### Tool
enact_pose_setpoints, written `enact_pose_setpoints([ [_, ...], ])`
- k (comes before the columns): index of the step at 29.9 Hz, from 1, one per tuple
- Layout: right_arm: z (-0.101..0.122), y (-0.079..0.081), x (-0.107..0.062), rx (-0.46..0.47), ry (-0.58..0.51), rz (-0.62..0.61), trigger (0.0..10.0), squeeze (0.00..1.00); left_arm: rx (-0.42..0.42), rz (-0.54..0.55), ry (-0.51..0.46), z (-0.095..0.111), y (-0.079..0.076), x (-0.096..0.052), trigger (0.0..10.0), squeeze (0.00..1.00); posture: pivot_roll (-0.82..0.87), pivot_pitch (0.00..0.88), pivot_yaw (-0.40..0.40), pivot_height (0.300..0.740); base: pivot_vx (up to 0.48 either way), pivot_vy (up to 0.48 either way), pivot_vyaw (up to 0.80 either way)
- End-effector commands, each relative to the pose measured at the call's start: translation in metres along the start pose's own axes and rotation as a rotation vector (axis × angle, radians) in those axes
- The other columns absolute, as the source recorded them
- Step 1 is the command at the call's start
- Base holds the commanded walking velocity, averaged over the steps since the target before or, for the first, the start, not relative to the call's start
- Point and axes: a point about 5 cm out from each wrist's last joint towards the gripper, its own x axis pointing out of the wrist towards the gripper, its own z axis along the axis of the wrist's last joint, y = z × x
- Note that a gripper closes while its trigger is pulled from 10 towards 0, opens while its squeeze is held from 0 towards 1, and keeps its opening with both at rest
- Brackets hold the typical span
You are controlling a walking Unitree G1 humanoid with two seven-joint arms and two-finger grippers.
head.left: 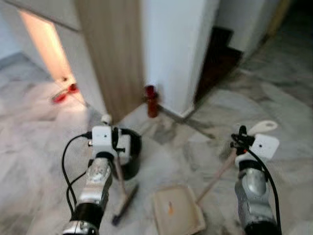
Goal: Sweep floor
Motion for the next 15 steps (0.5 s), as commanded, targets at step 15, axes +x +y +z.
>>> enact_pose_setpoints([
  [15,0.0068,0.0044,0.0045,0.004,-0.034,0.013,10.0,0.0,-0.003,0.013,-0.041,0.0069,0.0041,0.0048,10.0,0.0,-0.07,0.0,0.005,0.74,0.0,-0.019,-0.8],
])
